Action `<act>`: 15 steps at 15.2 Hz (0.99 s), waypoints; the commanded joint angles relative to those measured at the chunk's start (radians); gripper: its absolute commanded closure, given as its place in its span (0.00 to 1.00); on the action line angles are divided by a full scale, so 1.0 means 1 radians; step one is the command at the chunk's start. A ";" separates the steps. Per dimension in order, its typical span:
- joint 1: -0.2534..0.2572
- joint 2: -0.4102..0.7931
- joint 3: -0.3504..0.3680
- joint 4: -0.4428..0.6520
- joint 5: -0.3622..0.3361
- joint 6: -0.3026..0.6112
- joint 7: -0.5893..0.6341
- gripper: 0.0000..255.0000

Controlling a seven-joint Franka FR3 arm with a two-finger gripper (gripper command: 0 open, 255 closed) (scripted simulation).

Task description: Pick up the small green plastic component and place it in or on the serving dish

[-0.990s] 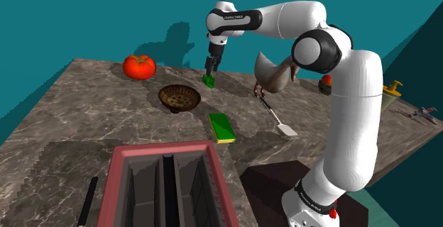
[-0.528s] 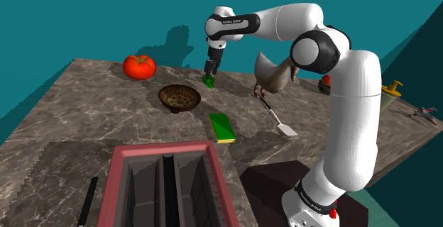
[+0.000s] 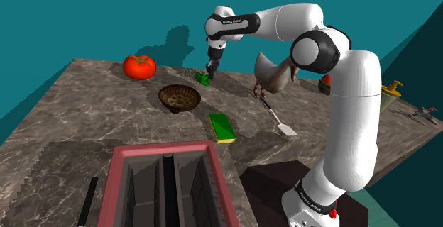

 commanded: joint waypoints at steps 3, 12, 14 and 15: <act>0.000 0.000 0.000 0.000 0.000 0.000 0.000 1.00; 0.030 0.142 -0.015 0.235 0.050 -0.056 0.252 0.00; 0.031 0.145 -0.014 0.212 0.051 -0.031 0.251 0.00; 0.032 0.147 -0.014 0.202 0.052 -0.018 0.250 0.00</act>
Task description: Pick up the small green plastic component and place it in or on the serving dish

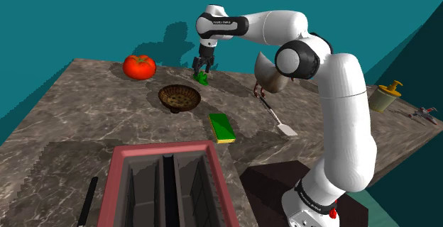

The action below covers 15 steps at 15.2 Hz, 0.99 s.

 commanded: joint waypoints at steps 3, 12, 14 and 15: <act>0.004 0.008 0.001 -0.049 0.003 0.058 0.000 0.00; 0.004 0.008 0.001 -0.049 0.003 0.058 0.000 1.00; 0.004 0.008 0.001 -0.049 0.003 0.058 0.001 1.00; 0.005 0.007 0.001 -0.052 0.003 0.059 0.001 1.00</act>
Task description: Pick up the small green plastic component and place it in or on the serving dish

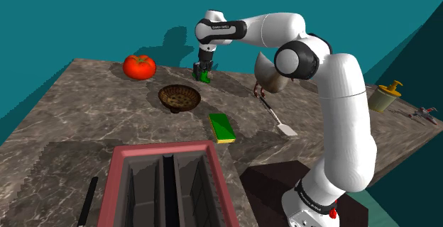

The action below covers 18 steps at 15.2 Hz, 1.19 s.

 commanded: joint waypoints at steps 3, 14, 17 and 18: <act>0.001 0.005 0.002 0.003 0.001 -0.002 0.000 1.00; -0.002 -0.017 -0.001 0.075 -0.004 -0.096 0.007 1.00; -0.004 -0.019 -0.001 0.111 -0.005 -0.135 0.010 1.00; -0.004 -0.020 -0.001 0.124 -0.005 -0.148 0.011 1.00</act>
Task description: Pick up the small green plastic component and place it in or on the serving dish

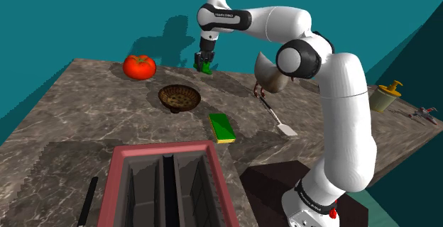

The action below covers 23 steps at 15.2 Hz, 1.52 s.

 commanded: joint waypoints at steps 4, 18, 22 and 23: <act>-0.004 0.000 -0.001 0.069 -0.001 -0.068 0.004 1.00; 0.078 -0.145 0.010 -0.050 -0.021 -0.090 0.091 1.00; 0.143 -0.242 0.027 -0.197 -0.037 -0.035 0.164 1.00; 0.159 -0.262 0.032 -0.227 -0.040 -0.024 0.183 1.00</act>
